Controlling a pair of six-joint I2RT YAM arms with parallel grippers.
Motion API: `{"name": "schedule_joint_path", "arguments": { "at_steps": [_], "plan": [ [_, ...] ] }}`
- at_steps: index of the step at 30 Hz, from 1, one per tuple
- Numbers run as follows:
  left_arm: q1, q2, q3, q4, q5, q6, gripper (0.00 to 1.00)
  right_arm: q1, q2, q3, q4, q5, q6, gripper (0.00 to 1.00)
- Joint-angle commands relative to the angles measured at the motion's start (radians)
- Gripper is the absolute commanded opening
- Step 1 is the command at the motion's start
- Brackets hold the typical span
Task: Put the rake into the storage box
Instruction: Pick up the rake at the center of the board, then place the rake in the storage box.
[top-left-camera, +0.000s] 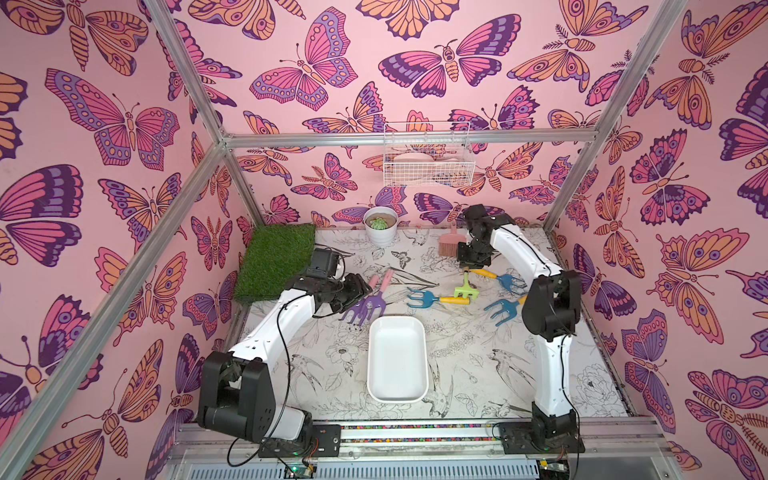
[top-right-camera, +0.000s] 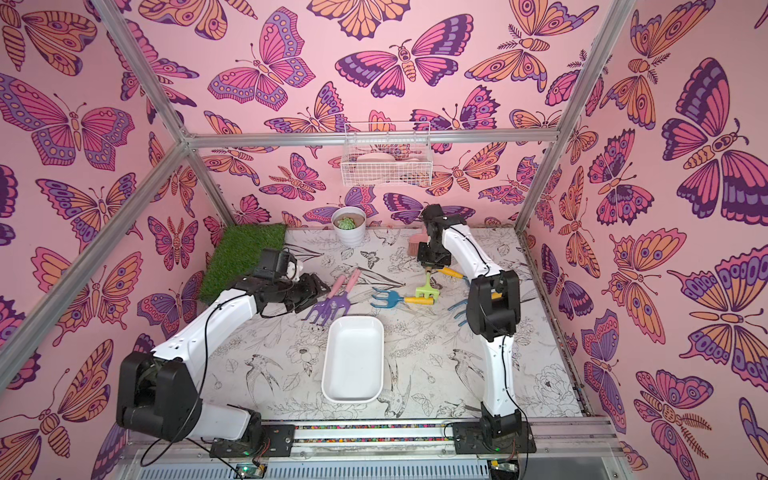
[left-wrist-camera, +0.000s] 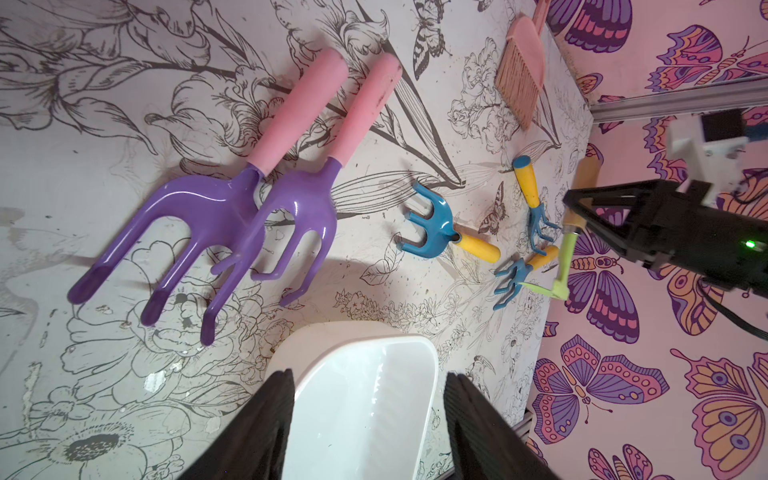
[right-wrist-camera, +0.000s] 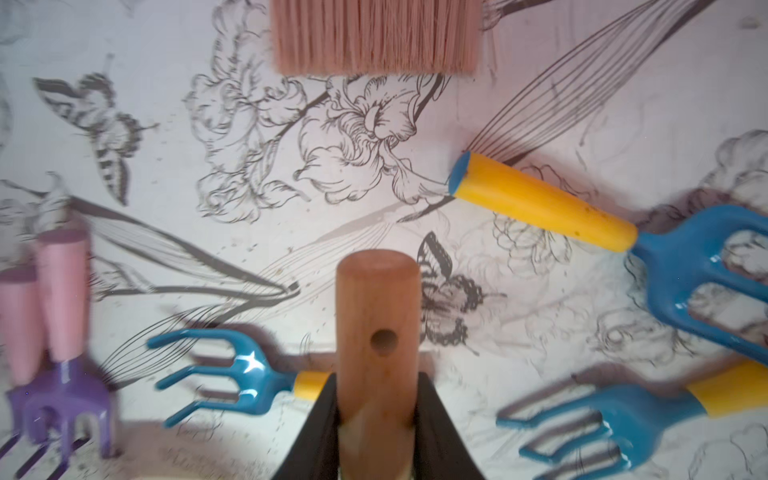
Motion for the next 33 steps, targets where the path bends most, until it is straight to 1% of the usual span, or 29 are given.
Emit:
{"name": "schedule_joint_path", "arguments": {
  "at_steps": [1,6,10,11,17,25,28,33],
  "plan": [
    [-0.016,-0.041,-0.035,-0.022,-0.027,-0.019,0.63,0.055,-0.105,-0.085,0.007,-0.046,0.053,0.0],
    [-0.044,-0.089,-0.068,-0.053,-0.08,-0.046,0.63,0.172,-0.234,-0.229,0.057,-0.075,0.158,0.0],
    [-0.061,-0.142,-0.102,-0.083,-0.128,-0.073,0.63,0.282,-0.287,-0.289,0.089,-0.087,0.246,0.0],
    [-0.063,-0.184,-0.114,-0.09,-0.137,-0.079,0.62,0.312,-0.292,-0.293,0.09,-0.083,0.267,0.0],
    [-0.066,-0.31,-0.168,-0.162,-0.187,-0.095,0.63,0.47,-0.285,-0.302,0.117,-0.084,0.388,0.0],
    [-0.066,-0.467,-0.215,-0.269,-0.228,-0.113,0.62,0.617,-0.239,-0.323,0.189,-0.072,0.517,0.0],
    [-0.066,-0.52,-0.232,-0.297,-0.235,-0.125,0.62,0.657,-0.21,-0.323,0.201,-0.07,0.549,0.0],
    [-0.066,-0.587,-0.249,-0.343,-0.245,-0.135,0.63,0.687,-0.167,-0.337,0.23,-0.079,0.599,0.0]
  ]
}}
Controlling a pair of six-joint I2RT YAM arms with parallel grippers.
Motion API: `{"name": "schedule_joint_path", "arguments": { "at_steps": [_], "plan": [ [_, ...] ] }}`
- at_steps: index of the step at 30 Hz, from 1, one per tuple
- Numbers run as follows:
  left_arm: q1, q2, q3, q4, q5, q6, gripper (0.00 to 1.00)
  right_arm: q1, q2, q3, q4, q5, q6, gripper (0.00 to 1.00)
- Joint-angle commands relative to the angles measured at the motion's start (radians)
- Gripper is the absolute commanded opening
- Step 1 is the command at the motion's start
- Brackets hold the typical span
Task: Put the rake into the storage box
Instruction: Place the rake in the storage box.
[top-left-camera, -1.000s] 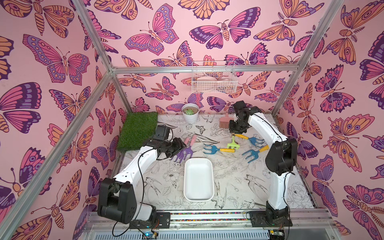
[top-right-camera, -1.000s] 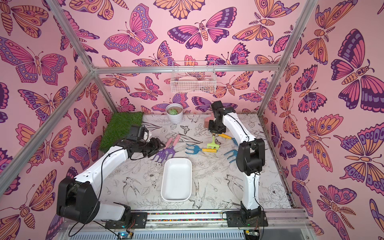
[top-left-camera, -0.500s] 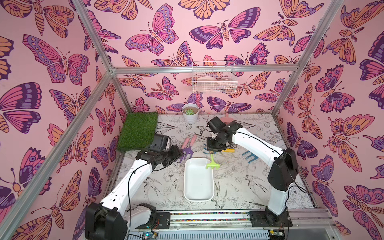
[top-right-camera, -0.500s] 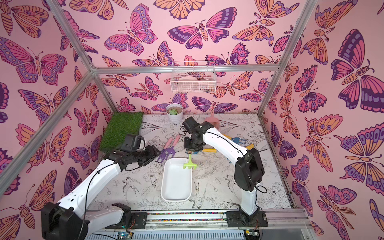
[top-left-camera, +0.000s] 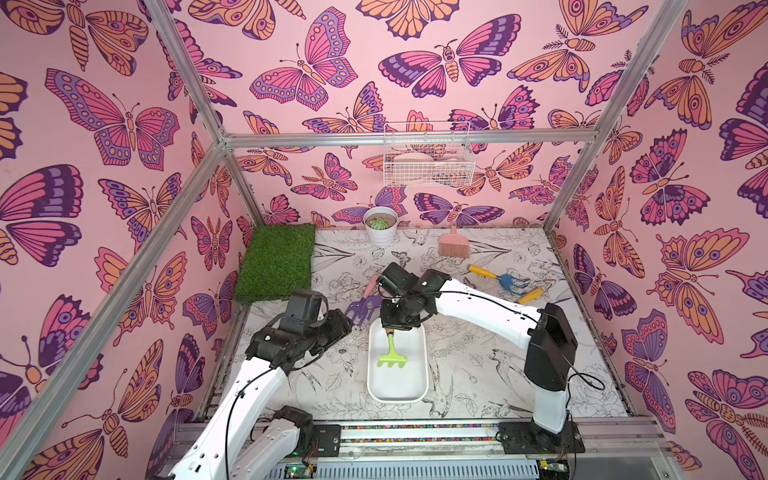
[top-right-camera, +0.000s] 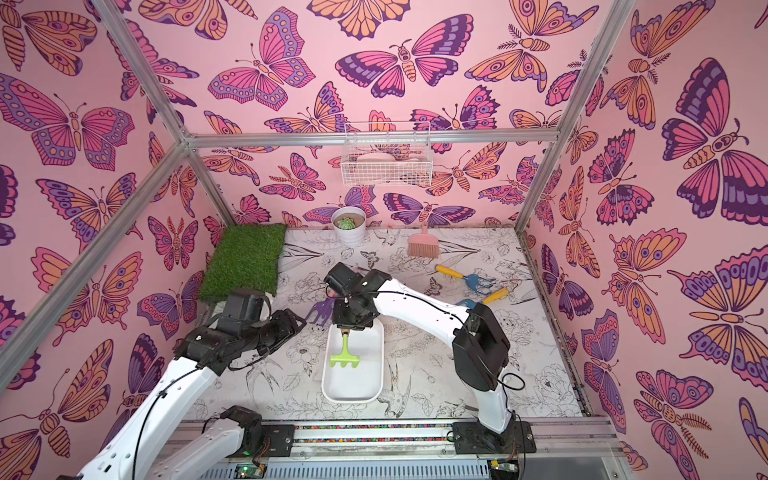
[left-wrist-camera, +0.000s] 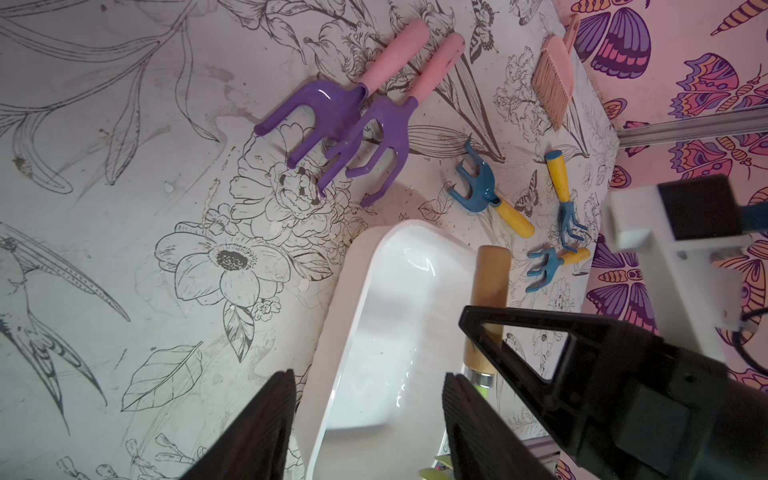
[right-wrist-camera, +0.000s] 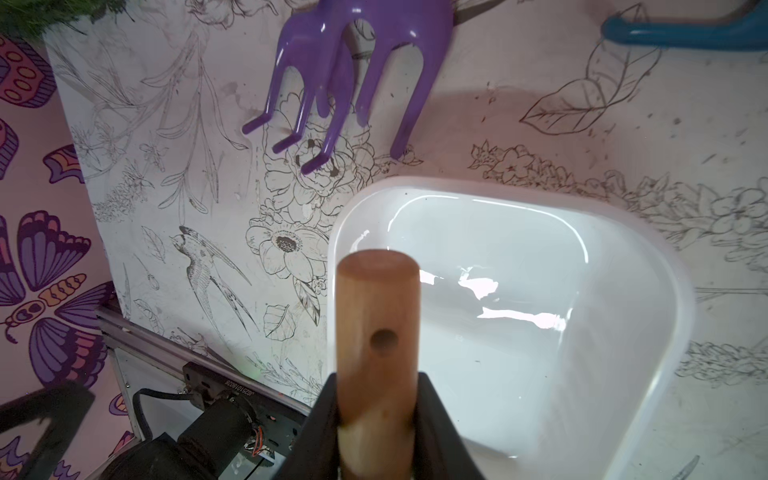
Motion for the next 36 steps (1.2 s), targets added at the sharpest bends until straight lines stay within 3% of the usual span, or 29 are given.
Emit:
{"name": "schedule_joint_path", "arguments": {
  "at_steps": [1,17,20,25,27,36],
  "plan": [
    [-0.004,-0.033,-0.022,-0.067,-0.024,-0.013,0.63,0.011,0.032,-0.018,0.021,0.006,0.066,0.0],
    [-0.004,-0.065,-0.045,-0.077,-0.024,-0.022,0.62,0.034,0.11,-0.058,0.021,-0.005,0.077,0.02],
    [-0.004,-0.056,-0.042,-0.074,-0.025,-0.022,0.63,0.033,0.12,-0.058,0.021,-0.021,0.073,0.09],
    [-0.004,-0.039,-0.032,-0.073,-0.031,-0.018,0.63,0.03,0.122,-0.033,0.017,-0.056,0.046,0.39],
    [-0.004,-0.03,-0.029,-0.07,-0.033,-0.018,0.63,0.027,0.116,-0.024,0.017,-0.07,0.034,0.47],
    [-0.004,0.018,0.01,-0.051,-0.045,-0.006,0.63,-0.002,0.035,-0.024,0.037,-0.09,-0.053,0.5]
  ]
}}
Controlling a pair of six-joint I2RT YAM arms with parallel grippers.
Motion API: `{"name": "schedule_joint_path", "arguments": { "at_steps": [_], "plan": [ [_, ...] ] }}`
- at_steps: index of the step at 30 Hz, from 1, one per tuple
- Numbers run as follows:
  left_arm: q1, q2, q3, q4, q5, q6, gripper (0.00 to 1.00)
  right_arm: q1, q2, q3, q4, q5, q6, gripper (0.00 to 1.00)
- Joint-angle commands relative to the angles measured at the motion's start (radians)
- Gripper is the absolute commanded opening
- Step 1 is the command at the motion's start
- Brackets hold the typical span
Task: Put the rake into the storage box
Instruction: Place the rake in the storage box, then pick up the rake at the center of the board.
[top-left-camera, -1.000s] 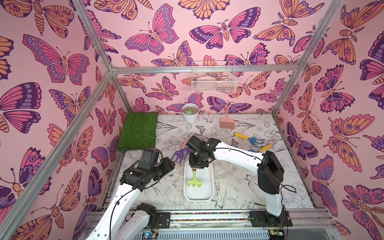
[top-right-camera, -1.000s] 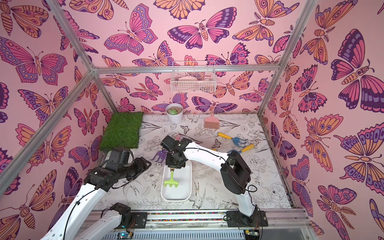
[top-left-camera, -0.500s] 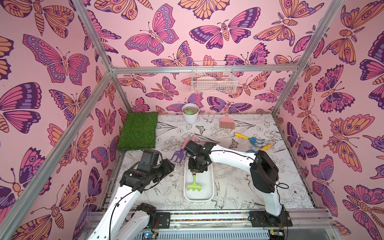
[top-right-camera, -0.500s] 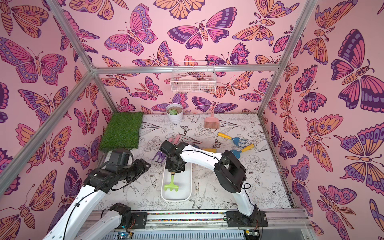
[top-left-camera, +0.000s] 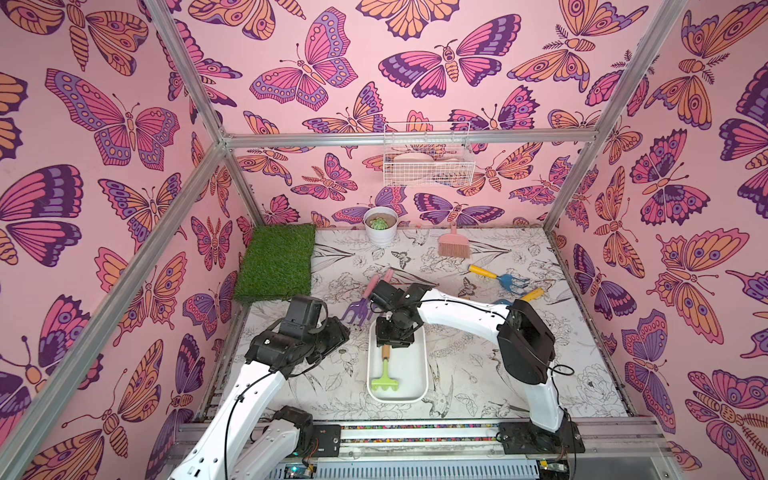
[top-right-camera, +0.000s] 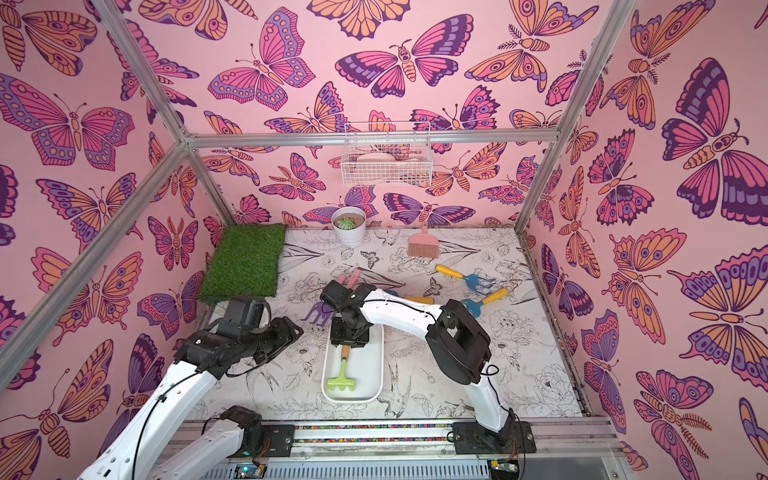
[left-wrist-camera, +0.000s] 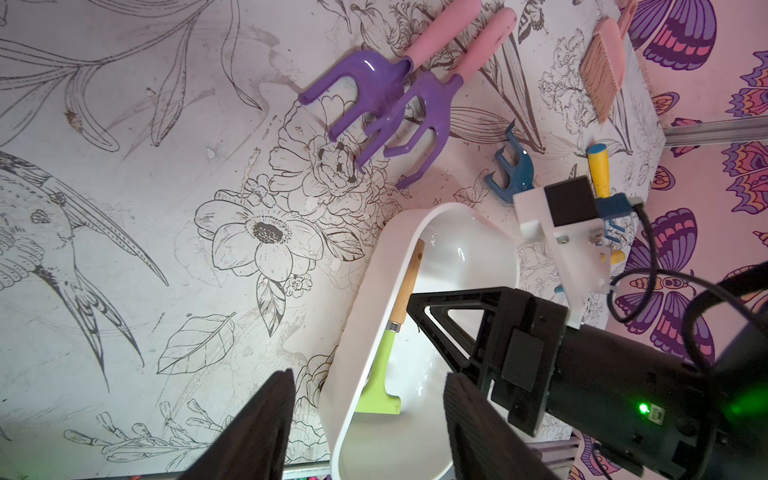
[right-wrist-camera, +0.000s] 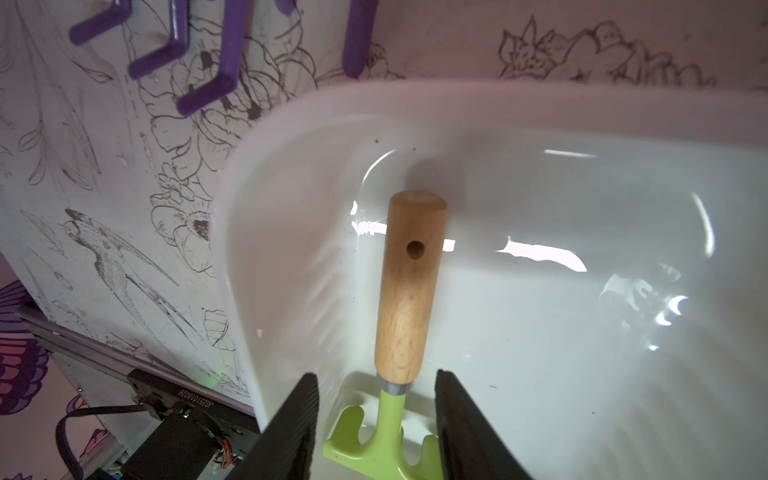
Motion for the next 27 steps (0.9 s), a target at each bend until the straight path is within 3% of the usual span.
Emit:
{"name": "schedule_joint_path", "arguments": {
  "at_steps": [1,10,15,27],
  "plan": [
    [-0.004,0.02,0.032,0.007,-0.024,0.014,0.63,-0.017,-0.083,0.027,0.002,0.01,-0.066,0.5],
    [-0.006,0.093,0.102,0.016,-0.02,0.06,0.63,-0.079,-0.222,0.022,-0.006,0.142,-0.143,0.47],
    [-0.01,0.133,0.14,0.013,-0.009,0.1,0.63,-0.139,-0.254,-0.009,-0.02,0.156,-0.157,0.45],
    [-0.015,0.188,0.166,0.013,0.019,0.155,0.61,-0.325,-0.406,-0.228,0.021,0.199,-0.052,0.45]
  ]
}}
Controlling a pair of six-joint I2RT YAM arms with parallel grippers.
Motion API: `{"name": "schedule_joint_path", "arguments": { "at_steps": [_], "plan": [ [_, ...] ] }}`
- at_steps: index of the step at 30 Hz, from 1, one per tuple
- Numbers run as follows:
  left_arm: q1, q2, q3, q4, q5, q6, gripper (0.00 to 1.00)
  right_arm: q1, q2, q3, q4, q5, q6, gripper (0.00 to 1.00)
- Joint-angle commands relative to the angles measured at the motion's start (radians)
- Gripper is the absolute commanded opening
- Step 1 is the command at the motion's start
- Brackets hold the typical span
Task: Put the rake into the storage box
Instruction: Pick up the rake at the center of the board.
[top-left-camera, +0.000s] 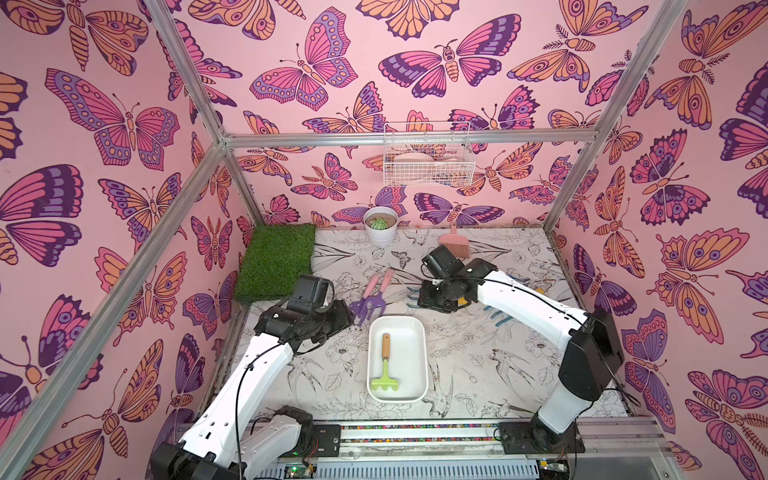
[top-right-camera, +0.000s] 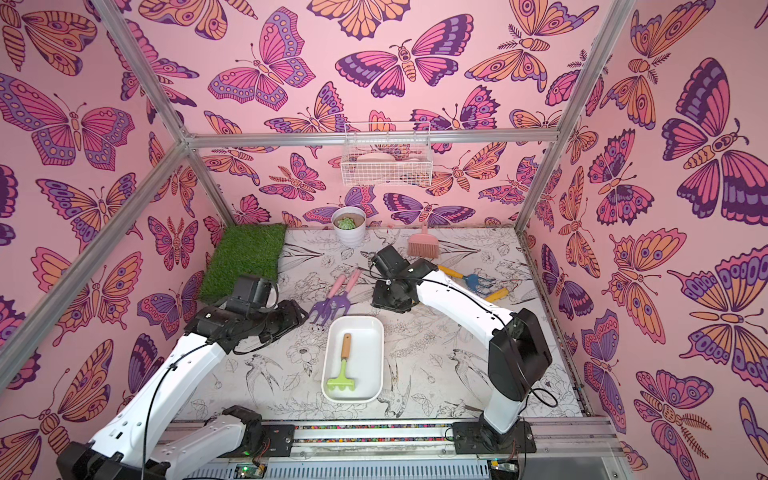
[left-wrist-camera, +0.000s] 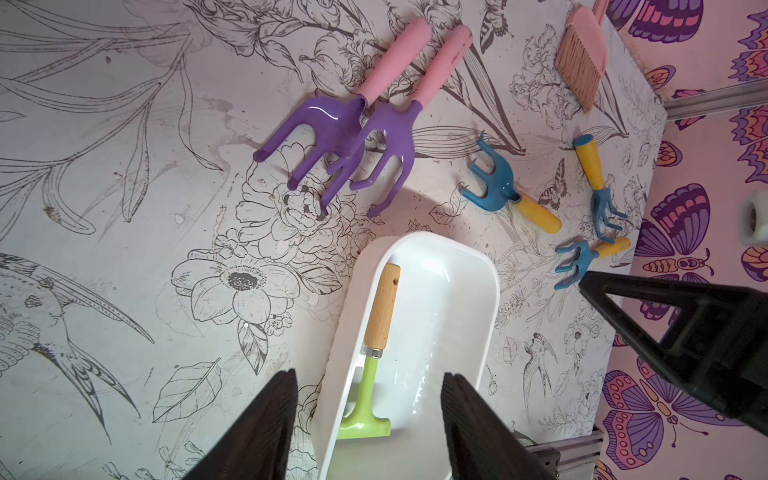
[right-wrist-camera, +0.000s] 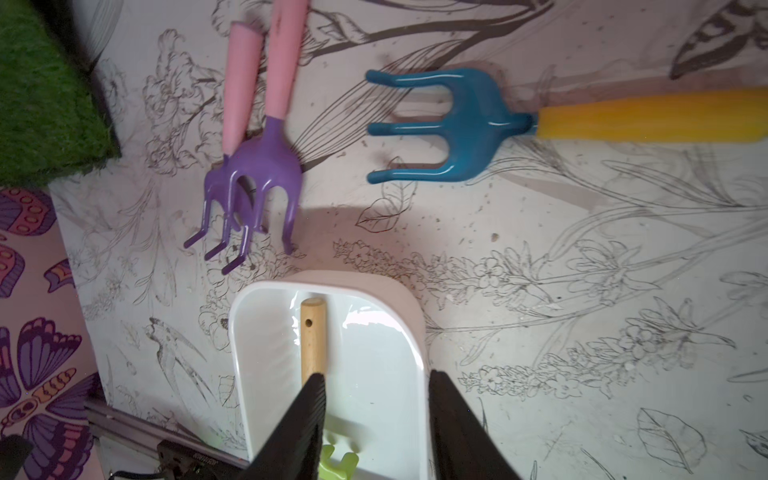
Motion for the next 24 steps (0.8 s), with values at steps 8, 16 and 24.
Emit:
{"name": "schedule_joint_path", "arguments": {
  "at_steps": [8,16,24],
  "plan": [
    [-0.048,0.054,0.015,-0.004,0.001,0.024,0.61,-0.167,-0.12,-0.162,0.055,0.075,0.197,0.48],
    [-0.106,0.08,-0.014,0.049,-0.003,-0.023,0.62,-0.24,-0.135,-0.187,0.065,0.106,0.365,0.49],
    [-0.141,0.086,-0.039,0.089,-0.027,-0.062,0.63,-0.286,0.003,-0.144,0.035,0.074,0.53,0.48]
  ]
}}
